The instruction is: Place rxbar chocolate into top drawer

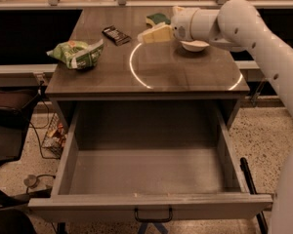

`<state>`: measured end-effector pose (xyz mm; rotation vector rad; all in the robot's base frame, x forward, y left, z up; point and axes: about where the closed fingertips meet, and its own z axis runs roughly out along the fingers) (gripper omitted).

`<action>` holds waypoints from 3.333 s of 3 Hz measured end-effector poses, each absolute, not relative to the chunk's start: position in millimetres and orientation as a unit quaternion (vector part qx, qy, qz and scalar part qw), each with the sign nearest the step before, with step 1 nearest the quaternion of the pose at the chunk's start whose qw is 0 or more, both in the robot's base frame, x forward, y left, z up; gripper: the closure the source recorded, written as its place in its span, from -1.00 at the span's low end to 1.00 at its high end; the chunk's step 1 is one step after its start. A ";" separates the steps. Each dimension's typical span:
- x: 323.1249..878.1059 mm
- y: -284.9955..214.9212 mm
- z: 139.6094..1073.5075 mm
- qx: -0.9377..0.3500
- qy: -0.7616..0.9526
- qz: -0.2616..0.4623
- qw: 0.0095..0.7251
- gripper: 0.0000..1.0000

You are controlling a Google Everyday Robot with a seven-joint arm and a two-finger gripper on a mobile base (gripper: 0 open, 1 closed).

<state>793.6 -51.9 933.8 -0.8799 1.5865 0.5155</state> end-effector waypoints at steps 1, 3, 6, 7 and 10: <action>807.3 -32.7 924.8 -0.366 0.694 0.195 0.588 -1.00; 823.5 -12.1 916.7 -0.366 0.689 0.203 0.592 -1.00; 884.0 54.9 880.4 -0.395 0.689 0.231 0.562 -1.00; 893.0 73.4 862.6 -0.396 0.699 0.239 0.545 -1.00; 907.5 105.6 827.3 -0.377 0.724 0.269 0.511 -0.94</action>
Offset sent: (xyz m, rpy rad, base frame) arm 0.0111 0.0169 -0.0073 -0.0269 0.0008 -0.0467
